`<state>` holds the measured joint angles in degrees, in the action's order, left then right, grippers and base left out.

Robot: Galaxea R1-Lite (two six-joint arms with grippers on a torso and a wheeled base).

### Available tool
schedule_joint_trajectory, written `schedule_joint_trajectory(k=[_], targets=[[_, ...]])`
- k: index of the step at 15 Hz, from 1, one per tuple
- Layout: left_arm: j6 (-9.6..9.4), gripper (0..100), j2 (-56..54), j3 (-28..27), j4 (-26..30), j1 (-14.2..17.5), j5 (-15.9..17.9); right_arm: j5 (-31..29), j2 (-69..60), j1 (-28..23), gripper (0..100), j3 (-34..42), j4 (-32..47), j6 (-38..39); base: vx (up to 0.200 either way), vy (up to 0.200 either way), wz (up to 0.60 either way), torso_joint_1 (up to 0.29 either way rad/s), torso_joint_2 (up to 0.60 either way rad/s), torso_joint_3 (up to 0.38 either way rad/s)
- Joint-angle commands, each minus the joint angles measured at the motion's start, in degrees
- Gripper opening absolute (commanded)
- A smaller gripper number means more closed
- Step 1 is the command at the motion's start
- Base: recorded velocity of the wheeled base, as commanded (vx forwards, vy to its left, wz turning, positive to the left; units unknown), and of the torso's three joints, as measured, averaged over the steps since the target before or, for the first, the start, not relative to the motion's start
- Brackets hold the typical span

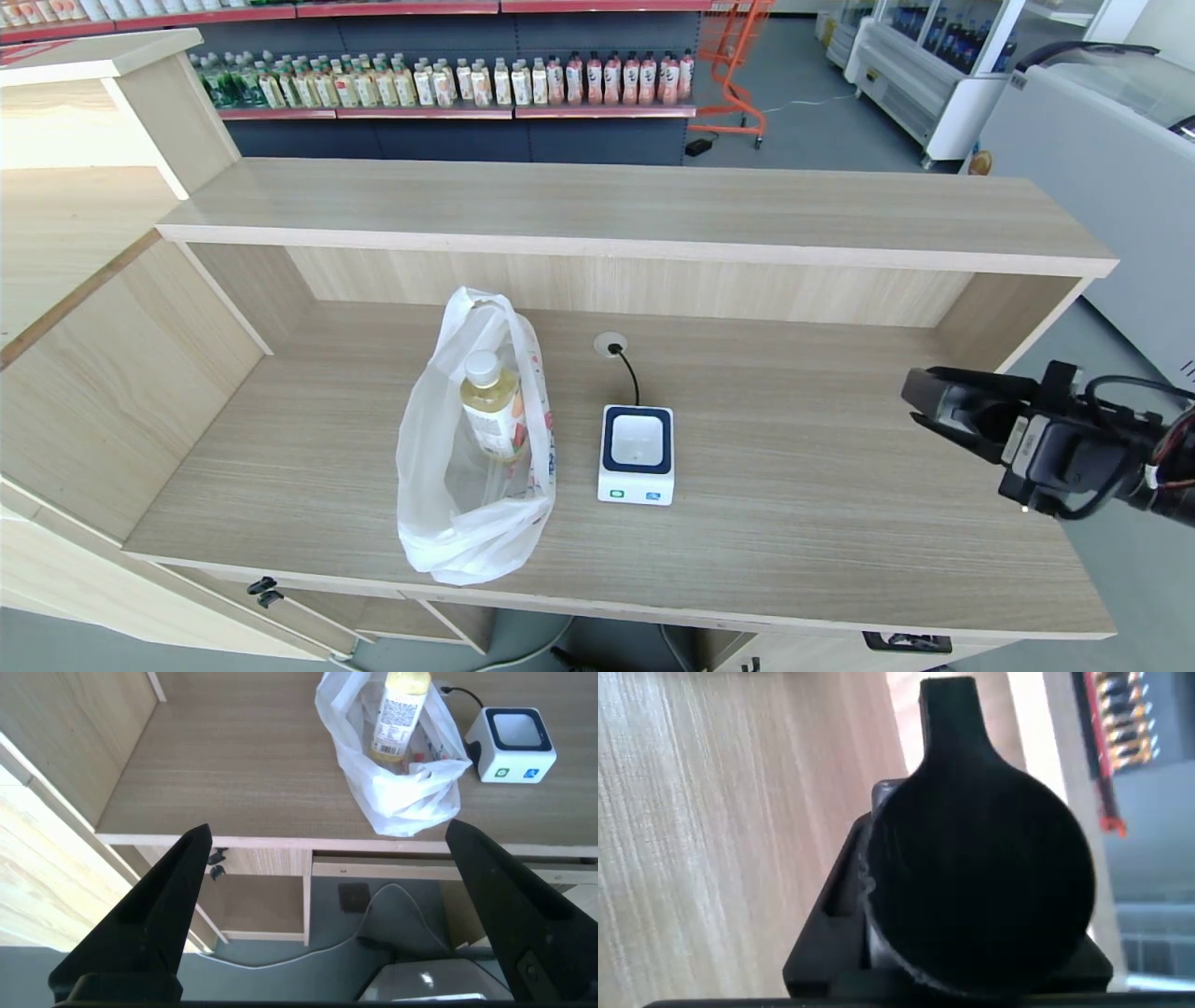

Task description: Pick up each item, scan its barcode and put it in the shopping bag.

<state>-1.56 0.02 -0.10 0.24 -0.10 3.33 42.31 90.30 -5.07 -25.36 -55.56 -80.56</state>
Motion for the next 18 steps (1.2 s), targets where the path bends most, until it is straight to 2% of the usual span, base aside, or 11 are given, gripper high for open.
schedule_joint_trajectory(k=[1, 3, 4, 6, 7, 9, 12, 18], targets=[[-0.02, 100, 0.0, 0.0, 0.0, 0.0, 0.0, 16.1, -0.9, 6.8, 0, 0.3, 0.9, -18.6, 0.000, 0.000, 0.00, 0.000, 0.00, 0.000], [-0.02, 100, 0.0, 0.0, 0.0, 0.0, 0.0, 20.6, 1.2, 13.1, 0, 0.1, 6.6, -32.7, 0.000, 0.000, 0.00, 0.000, 0.00, 0.000], [-0.02, 100, 0.0, 0.0, 0.0, 0.0, 0.0, 21.0, 4.3, 15.1, 0, 0.2, 13.7, -46.3, 0.000, 0.000, 0.00, 0.000, 0.00, 0.000], [-0.02, 100, 0.0, 0.0, 0.0, 0.0, 0.0, 23.0, 5.8, 15.7, 0, 0.1, 21.7, -59.6, 0.000, 0.000, 0.00, 0.000, 0.00, 0.000], [-0.02, 100, 0.0, 0.0, 0.0, 0.0, 0.0, 23.1, 6.5, 18.6, 0, -0.1, 24.0, -64.2, 0.000, 0.000, 0.00, 0.000, 0.00, 0.000], [-0.02, 100, 0.0, 0.1, 0.0, 0.0, 0.0, 23.2, 8.2, 26.2, 0, -1.2, 24.0, -68.1, 0.000, 0.000, 0.00, 0.000, 0.00, 0.000], [-0.02, 100, 0.0, 0.0, 0.0, 0.0, 0.0, 23.2, 13.9, 34.2, 0, -1.9, 23.9, -74.2, 0.000, 0.000, 0.00, 0.000, 0.00, 0.000], [-0.02, 100, 0.0, 0.0, 0.0, 0.0, 0.0, 23.2, 15.4, 35.7, 0, -2.6, 23.7, -75.2, 0.000, 0.000, 0.00, 0.000, 0.00, 0.000]])
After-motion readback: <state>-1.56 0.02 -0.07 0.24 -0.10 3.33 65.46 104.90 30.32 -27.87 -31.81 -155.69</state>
